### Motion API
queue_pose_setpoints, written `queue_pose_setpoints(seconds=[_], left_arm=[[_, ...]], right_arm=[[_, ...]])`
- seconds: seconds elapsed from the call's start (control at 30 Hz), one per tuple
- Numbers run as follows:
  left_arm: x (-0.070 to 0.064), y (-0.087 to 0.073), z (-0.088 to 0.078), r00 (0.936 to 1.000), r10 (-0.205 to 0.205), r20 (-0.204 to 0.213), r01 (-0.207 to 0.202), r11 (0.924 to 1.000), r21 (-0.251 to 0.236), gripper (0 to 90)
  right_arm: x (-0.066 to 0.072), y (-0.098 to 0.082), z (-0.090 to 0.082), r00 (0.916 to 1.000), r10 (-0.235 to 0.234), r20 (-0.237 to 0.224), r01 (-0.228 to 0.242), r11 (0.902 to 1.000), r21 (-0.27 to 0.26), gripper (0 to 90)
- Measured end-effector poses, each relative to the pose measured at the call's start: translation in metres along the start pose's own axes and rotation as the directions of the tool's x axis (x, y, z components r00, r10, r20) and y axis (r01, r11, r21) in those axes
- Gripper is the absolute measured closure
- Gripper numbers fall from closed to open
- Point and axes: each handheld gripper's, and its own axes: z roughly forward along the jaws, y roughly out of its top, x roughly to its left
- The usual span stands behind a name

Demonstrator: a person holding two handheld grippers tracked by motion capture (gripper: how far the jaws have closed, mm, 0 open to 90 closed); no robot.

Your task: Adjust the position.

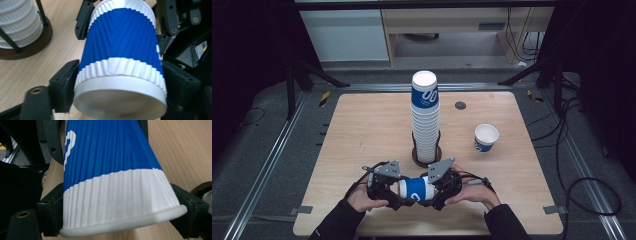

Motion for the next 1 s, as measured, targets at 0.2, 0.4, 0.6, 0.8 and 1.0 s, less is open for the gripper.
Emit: queue_pose_setpoints(seconds=[0.2,0.4,0.6,0.8,1.0], left_arm=[[0.001,0.0,0.0,0.9998,-0.006,0.016,0.006,1.0,0.005,24.6],[0.001,-0.001,-0.002,0.9998,0.005,0.018,-0.005,1.0,-0.001,24.6],[0.006,-0.002,-0.013,0.9999,-0.011,-0.004,0.011,0.999,-0.042,24.6],[0.013,-0.005,-0.027,0.9991,-0.034,-0.025,0.031,0.9927,-0.117,24.6],[0.015,-0.007,-0.037,0.9988,-0.047,-0.012,0.043,0.9785,-0.202,24.6]], right_arm=[[0.0,0.0,0.0,1.0,-0.001,-0.004,0.001,1.0,0.001,14.5],[-0.001,-0.001,0.0,0.9998,0.01,-0.016,-0.01,0.9999,-0.004,12.2],[-0.006,0.0,-0.014,0.9989,0.047,0.007,-0.046,0.9962,-0.074,8.8],[-0.012,-0.001,-0.033,0.9946,0.098,0.035,-0.091,0.9808,-0.172,8.3],[-0.016,-0.003,-0.044,0.9897,0.138,0.038,-0.125,0.9606,-0.248,8.2]])
